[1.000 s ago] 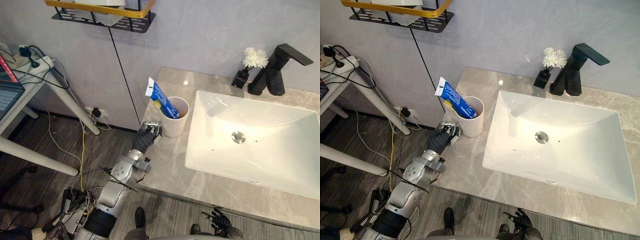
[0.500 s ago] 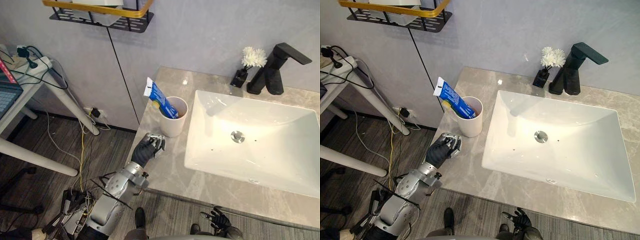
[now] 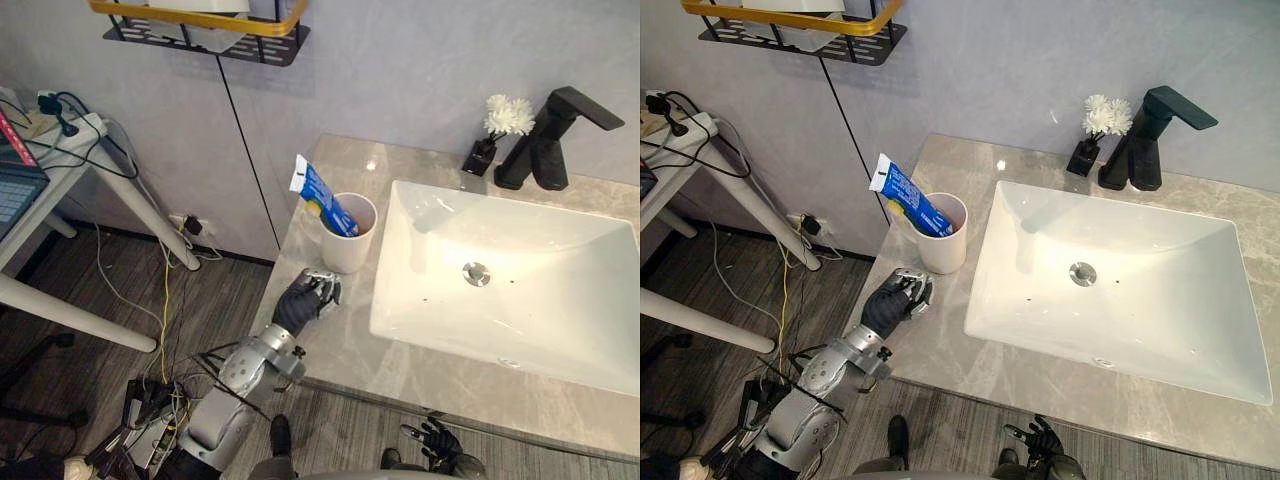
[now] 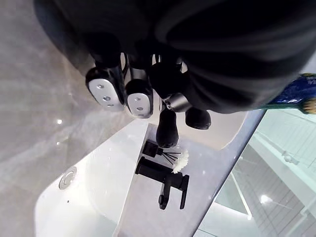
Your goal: Organize washtable
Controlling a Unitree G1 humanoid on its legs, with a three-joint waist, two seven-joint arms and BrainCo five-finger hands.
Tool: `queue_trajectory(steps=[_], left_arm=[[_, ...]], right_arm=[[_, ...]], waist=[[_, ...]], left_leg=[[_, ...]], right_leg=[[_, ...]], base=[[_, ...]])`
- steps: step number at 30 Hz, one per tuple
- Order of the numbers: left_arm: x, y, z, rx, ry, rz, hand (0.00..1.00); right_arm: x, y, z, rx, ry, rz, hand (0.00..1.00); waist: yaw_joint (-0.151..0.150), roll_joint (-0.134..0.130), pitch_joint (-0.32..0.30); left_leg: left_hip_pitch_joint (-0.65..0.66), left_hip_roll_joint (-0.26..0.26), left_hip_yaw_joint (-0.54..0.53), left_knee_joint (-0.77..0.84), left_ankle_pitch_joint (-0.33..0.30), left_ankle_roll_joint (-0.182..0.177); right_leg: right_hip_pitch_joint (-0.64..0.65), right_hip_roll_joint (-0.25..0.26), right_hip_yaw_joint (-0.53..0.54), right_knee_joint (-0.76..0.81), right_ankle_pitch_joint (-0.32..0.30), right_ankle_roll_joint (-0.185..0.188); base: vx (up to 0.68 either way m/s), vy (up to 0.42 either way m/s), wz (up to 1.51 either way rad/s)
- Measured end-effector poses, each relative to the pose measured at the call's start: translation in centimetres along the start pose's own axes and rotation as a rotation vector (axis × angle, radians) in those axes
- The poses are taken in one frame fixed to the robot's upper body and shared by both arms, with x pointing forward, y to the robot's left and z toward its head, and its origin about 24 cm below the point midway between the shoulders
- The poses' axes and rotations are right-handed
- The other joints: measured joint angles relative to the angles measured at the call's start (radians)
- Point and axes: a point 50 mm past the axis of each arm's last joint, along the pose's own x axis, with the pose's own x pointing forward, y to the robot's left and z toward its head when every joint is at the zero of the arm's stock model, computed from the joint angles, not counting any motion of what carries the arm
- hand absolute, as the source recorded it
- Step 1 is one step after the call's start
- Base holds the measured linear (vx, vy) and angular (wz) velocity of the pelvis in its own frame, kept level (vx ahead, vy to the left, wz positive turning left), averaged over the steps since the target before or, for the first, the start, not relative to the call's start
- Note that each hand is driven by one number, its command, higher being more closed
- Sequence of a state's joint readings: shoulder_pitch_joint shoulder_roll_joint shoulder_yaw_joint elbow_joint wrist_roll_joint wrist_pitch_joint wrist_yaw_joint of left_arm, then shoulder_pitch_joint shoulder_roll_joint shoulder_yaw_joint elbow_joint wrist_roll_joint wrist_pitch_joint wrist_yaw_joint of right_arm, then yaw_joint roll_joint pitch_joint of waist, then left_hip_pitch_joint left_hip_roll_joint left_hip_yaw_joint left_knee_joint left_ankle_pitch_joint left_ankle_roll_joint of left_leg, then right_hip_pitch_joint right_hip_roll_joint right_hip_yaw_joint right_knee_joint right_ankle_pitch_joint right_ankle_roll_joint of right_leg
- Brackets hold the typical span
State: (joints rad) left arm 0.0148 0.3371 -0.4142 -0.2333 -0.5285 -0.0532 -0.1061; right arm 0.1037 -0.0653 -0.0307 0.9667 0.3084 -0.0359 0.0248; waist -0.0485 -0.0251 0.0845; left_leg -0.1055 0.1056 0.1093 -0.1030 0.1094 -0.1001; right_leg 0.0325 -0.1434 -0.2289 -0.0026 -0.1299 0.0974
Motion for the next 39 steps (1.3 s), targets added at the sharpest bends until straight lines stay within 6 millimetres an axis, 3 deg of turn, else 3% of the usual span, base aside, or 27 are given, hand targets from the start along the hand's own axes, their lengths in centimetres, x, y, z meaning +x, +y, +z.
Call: queue_trajectory(steps=[22, 33, 39], left_arm=[[2.2, -1.5, -0.6, 0.015, 0.008, -0.054, 1.0], [3.7, -1.0, -0.6, 0.041, -0.023, 0.009, 1.0], [4.8, 0.2, 0.1, 0.081, -0.045, 0.067, 1.0]], right_arm=[[0.3, 0.2, 0.3, 0.003, 0.004, 0.0, 0.0], [0.3, 0.7, 0.2, 0.028, 0.004, 0.006, 0.0], [0.3, 1.0, 0.2, 0.035, 0.003, 0.011, 0.0]], waist=[[-0.019, -0.002, -0.001], [-0.02, -0.023, -0.002], [-0.021, -0.034, 0.003]], left_leg=[[-0.001, 0.0, 0.001, 0.0, 0.0, 0.0], [0.0, 0.0, 0.007, 0.0, 0.0, 0.0], [0.0, 0.001, 0.014, 0.0, 0.0, 0.0]], right_leg=[[0.0, 0.0, -0.005, 0.002, 0.0, -0.001], [0.0, 0.0, 0.0, 0.0, 0.006, -0.009], [-0.004, 0.0, 0.011, -0.002, 0.008, -0.012]], base=[[0.0, 0.0, 0.0], [0.0, 0.0, 0.0], [0.0, 0.0, -0.02]])
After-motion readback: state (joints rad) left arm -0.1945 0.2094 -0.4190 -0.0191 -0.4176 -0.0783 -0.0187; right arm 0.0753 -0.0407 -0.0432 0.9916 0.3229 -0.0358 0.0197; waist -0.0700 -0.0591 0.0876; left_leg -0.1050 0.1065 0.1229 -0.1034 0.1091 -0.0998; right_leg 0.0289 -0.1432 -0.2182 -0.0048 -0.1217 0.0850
